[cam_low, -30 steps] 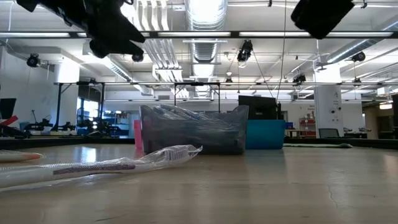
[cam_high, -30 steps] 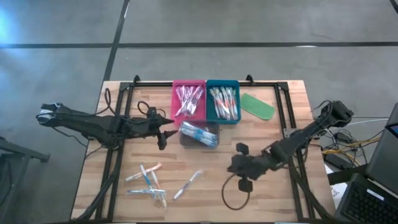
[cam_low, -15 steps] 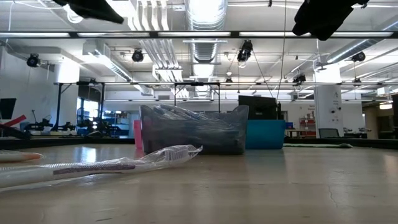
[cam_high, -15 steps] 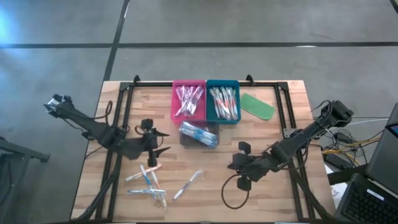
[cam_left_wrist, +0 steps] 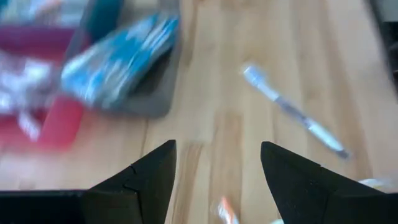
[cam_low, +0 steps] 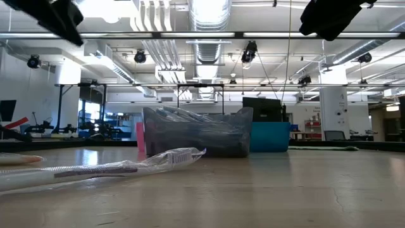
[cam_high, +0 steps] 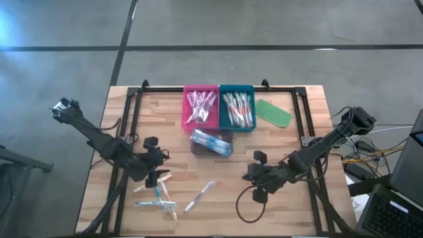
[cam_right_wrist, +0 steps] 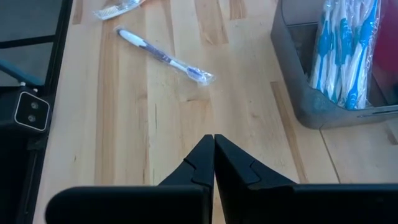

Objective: Pick & Place Toothbrushes
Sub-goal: Put the orange toothbrush into the blue bin

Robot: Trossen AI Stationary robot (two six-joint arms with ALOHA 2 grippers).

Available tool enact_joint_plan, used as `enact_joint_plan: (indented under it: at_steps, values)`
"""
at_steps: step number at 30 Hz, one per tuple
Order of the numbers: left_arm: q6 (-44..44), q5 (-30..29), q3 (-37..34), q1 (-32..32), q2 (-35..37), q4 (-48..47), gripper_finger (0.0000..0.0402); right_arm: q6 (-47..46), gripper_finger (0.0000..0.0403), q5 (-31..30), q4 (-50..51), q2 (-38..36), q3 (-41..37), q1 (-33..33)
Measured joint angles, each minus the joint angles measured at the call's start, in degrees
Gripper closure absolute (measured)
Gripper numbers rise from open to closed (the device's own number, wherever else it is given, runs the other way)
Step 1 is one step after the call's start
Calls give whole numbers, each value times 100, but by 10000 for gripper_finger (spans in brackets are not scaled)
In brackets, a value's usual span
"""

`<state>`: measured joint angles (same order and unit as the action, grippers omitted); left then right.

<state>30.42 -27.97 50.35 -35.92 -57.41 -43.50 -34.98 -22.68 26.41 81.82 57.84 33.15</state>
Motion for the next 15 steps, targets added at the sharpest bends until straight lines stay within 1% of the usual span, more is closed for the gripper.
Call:
enact_joint_plan:
  at_steps: [2, 5, 8, 12, 15]
  values:
    - [518, 2, 0, 2, -98, -341, 163, 0, 394, 1, -1, 0, 0, -4]
    - [987, 74, 0, 2, -338, -787, 163, 0, 394, 2, 0, 0, 0, -15]
    - [1147, 455, 0, 2, -616, -1002, 163, 0, 394, 2, -2, 0, 0, -15]
    - [1166, 1168, 0, -4, -1046, -1000, 163, 0, 394, 2, -2, 0, 0, -15]
    - [1403, 1673, 0, -7, -1420, -1000, 163, 0, 394, 5, 0, 0, 0, -15]
